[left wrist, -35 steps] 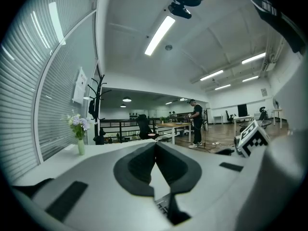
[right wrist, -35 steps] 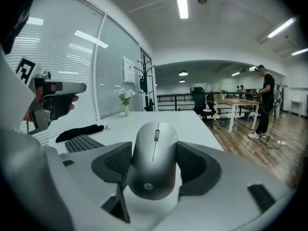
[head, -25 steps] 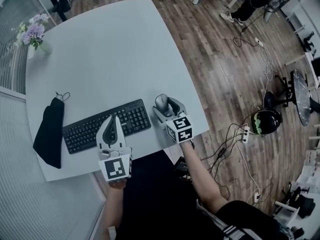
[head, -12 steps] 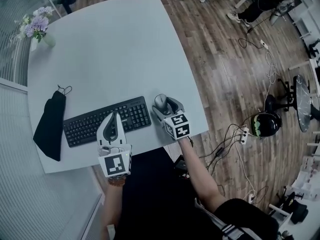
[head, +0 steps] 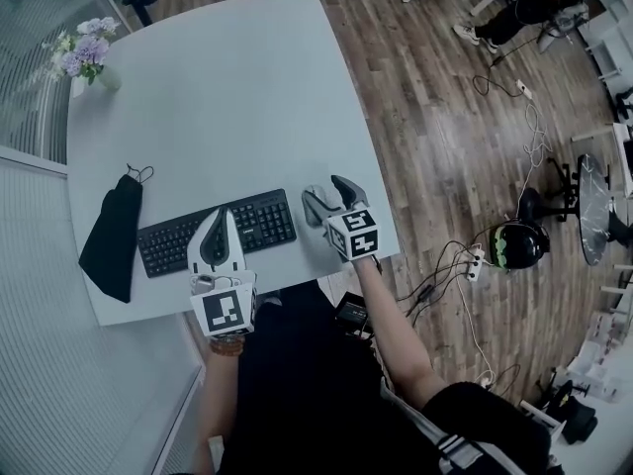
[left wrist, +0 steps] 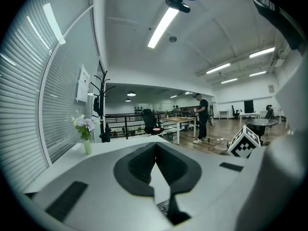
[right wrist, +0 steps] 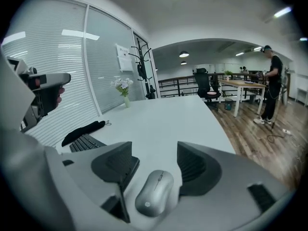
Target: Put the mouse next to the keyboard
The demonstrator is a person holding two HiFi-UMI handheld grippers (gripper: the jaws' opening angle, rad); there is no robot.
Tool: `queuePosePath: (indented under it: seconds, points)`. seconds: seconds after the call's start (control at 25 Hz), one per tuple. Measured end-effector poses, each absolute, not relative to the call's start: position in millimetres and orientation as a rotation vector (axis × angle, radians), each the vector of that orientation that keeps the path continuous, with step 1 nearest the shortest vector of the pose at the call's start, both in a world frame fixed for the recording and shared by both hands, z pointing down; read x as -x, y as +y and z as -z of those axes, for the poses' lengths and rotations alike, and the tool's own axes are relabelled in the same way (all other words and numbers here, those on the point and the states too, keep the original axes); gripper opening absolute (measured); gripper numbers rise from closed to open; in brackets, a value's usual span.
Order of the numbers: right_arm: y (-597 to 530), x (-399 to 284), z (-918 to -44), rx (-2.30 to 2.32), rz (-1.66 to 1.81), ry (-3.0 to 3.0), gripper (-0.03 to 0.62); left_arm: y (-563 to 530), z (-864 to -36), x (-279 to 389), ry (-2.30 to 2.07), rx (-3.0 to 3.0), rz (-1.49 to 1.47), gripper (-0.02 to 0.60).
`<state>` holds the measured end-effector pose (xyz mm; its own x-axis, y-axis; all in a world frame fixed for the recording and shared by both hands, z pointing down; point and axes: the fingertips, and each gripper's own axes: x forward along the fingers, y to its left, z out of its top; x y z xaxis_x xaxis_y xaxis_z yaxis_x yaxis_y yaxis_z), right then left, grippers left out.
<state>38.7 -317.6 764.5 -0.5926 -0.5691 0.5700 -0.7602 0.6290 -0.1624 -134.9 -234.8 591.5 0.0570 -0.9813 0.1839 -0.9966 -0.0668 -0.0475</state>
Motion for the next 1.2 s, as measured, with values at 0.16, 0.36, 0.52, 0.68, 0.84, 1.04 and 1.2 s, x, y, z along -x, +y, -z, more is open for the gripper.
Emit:
queuePosePath:
  seconds: [0.16,0.36,0.52,0.68,0.84,1.04,1.2]
  points:
    - [-330,-38,-723,-1.071,-0.519,-2.406,0.291,-246,-562,138,-2.092,-2.249,-0.262,0.011]
    - [-339,-41,-678,-1.115,-0.477,-2.435,0.281,-255,-536,141,-2.109,-2.27,-0.219,0.011]
    - [-339,-45,-656,-1.13,-0.448,-2.447,0.273,-257,-520,142,-2.119,-2.274,-0.191,0.011]
    - [-340,-42,-632,-1.153,-0.403,-2.471,0.272,-262,-507,145,-2.123,-2.303,-0.155,0.011]
    - [-337,-41,-605,-1.177,-0.347,-2.498,0.259,-264,-495,145,-2.128,-2.325,-0.122,0.011]
    - [-337,-39,-576,-1.186,-0.286,-2.521,0.256,-269,-480,142,-2.12,-2.367,-0.085,0.012]
    - [-339,-36,-548,-1.21,-0.226,-2.551,0.25,-270,-468,135,-2.098,-2.408,-0.055,0.011]
